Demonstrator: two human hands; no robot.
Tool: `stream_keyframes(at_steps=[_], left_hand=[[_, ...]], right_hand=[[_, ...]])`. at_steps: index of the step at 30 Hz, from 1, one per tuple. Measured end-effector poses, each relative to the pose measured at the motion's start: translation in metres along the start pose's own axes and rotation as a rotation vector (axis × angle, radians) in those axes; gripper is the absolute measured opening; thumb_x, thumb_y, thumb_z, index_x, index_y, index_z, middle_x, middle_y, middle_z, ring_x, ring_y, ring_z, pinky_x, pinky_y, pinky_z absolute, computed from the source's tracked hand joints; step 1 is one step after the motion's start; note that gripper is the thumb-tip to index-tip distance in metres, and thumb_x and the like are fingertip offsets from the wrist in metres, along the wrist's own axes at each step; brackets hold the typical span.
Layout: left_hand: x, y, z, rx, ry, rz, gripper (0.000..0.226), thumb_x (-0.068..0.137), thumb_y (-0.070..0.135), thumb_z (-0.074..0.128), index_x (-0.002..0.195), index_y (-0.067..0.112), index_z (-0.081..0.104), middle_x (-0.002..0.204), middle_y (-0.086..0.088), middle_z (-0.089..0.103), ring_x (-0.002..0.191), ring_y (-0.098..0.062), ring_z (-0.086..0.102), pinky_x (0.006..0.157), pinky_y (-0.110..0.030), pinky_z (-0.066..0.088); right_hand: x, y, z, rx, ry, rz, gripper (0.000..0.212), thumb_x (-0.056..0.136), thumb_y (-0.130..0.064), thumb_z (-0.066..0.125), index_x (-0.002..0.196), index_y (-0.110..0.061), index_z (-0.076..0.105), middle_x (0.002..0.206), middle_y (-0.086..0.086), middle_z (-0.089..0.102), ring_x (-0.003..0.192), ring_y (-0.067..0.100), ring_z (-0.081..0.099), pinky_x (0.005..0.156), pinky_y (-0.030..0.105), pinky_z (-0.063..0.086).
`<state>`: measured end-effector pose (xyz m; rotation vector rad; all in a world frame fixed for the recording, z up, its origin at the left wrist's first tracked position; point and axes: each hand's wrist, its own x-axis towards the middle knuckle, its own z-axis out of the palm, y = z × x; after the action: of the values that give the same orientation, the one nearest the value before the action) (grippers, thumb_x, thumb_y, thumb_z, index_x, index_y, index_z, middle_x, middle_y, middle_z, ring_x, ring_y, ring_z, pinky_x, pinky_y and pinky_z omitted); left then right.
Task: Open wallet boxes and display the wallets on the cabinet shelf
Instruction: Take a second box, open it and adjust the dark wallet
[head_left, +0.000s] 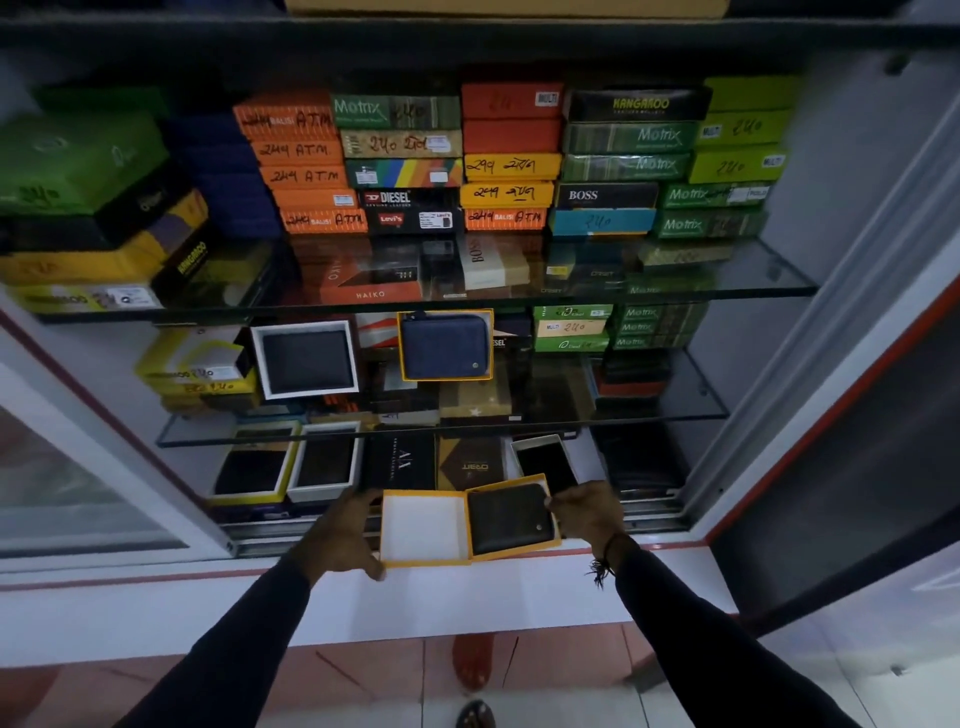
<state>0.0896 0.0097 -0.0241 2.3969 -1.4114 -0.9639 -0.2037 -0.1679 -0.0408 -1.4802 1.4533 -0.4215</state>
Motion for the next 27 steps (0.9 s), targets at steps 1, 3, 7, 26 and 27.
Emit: stream_keyframes(at_steps=[1,3,7,26,27], left_hand=[[0.000,0.000,0.005,0.032,0.004,-0.003,0.123,0.040,0.028,0.101,0.148,0.019,0.041,0.146,-0.007,0.047,0.129,-0.028,0.054,0.104,-0.041,0.050],[0.001,-0.001,0.012,0.060,0.012,-0.015,0.123,0.041,0.034,0.100,0.147,0.023,0.038,0.146,-0.006,0.050,0.128,-0.028,0.056,0.103,-0.042,0.051],[0.005,-0.001,0.025,0.057,0.035,-0.008,0.120,0.040,0.039,0.097,0.144,0.025,0.038,0.141,-0.005,0.055,0.123,-0.027,0.059,0.099,-0.042,0.052],[0.025,0.072,0.060,-0.018,0.029,0.170,0.102,0.050,0.026,0.100,0.136,0.023,0.045,0.138,-0.002,0.061,0.126,-0.027,0.062,0.100,-0.045,0.055],[0.024,0.072,0.061,-0.042,0.027,0.173,0.104,0.052,0.025,0.099,0.139,0.024,0.043,0.137,-0.001,0.061,0.124,-0.025,0.062,0.098,-0.045,0.056]], right_hand=[[0.002,0.000,-0.001,-0.004,-0.006,0.000,0.018,0.083,-0.008,0.076,0.097,0.003,0.077,0.103,0.022,0.075,0.101,0.037,0.071,0.093,0.050,0.057],[0.006,0.001,-0.005,-0.023,-0.015,0.001,0.017,0.084,-0.007,0.073,0.098,0.002,0.078,0.105,0.022,0.075,0.104,0.037,0.070,0.096,0.048,0.056],[0.008,0.001,-0.014,-0.091,0.027,-0.063,0.015,0.084,-0.009,0.075,0.094,0.001,0.079,0.097,0.019,0.078,0.097,0.034,0.072,0.093,0.047,0.058],[-0.008,-0.023,0.030,-0.417,-0.024,-0.088,0.016,0.081,-0.019,0.076,0.090,-0.006,0.075,0.093,0.009,0.076,0.092,0.025,0.072,0.074,0.027,0.052],[-0.009,-0.023,0.031,-0.422,-0.027,-0.078,0.018,0.080,-0.021,0.076,0.091,-0.006,0.074,0.091,0.009,0.075,0.091,0.026,0.072,0.072,0.027,0.053]])
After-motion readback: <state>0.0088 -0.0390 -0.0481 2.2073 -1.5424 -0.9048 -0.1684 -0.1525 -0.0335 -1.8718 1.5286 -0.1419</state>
